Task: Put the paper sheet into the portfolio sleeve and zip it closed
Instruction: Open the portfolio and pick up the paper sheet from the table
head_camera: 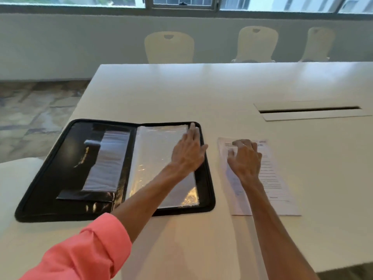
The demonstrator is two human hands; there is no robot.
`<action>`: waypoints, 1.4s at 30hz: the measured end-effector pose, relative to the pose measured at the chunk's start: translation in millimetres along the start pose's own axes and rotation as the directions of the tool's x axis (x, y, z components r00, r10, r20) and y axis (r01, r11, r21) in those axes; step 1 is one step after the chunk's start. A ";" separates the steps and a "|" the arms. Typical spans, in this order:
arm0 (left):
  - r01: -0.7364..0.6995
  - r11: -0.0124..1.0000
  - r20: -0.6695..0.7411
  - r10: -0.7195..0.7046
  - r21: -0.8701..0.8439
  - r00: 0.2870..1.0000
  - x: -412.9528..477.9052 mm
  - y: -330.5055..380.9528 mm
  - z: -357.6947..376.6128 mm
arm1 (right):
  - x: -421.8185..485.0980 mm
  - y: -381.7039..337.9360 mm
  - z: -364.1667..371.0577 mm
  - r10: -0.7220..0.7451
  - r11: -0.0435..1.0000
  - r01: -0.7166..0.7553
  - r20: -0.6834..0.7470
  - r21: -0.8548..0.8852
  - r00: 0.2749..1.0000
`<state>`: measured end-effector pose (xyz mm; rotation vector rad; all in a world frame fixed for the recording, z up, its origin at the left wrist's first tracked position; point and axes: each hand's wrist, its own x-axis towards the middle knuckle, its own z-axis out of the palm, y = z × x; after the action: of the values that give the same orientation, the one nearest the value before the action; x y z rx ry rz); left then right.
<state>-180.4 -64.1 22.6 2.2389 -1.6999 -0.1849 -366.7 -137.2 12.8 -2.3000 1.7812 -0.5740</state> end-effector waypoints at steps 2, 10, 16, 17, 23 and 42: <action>-0.067 0.998 0.038 0.066 0.014 0.997 4.1 27.1 12.6 | 5.8 15.4 -5.9 0.039 0.999 -0.038 0.029 -0.030 0.999; -0.065 0.996 0.050 0.068 -0.058 0.996 7.6 79.2 39.2 | 11.4 71.4 -30.0 0.340 0.932 -0.330 0.044 -0.148 0.940; -0.014 0.983 0.150 0.042 -0.180 0.988 8.6 89.1 37.1 | 8.4 92.7 -29.5 0.451 0.889 -0.441 0.079 -0.123 0.889; 0.004 0.983 0.168 0.028 -0.185 0.985 10.5 89.5 35.5 | 11.6 93.7 -30.0 0.473 0.880 -0.467 0.089 -0.082 0.876; 0.030 0.977 0.246 0.024 -0.212 0.969 18.5 81.9 31.1 | 29.3 107.2 -34.2 0.593 0.747 -0.614 0.161 0.254 0.789; 0.273 0.255 0.296 0.057 -0.928 0.953 46.2 74.9 8.1 | 25.8 71.3 -112.9 0.300 0.536 -0.067 -0.116 0.841 0.947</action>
<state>-238.2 -127.5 43.9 1.3122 -0.9437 -1.2717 -470.3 -170.3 94.4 -1.3798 1.3278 -1.3625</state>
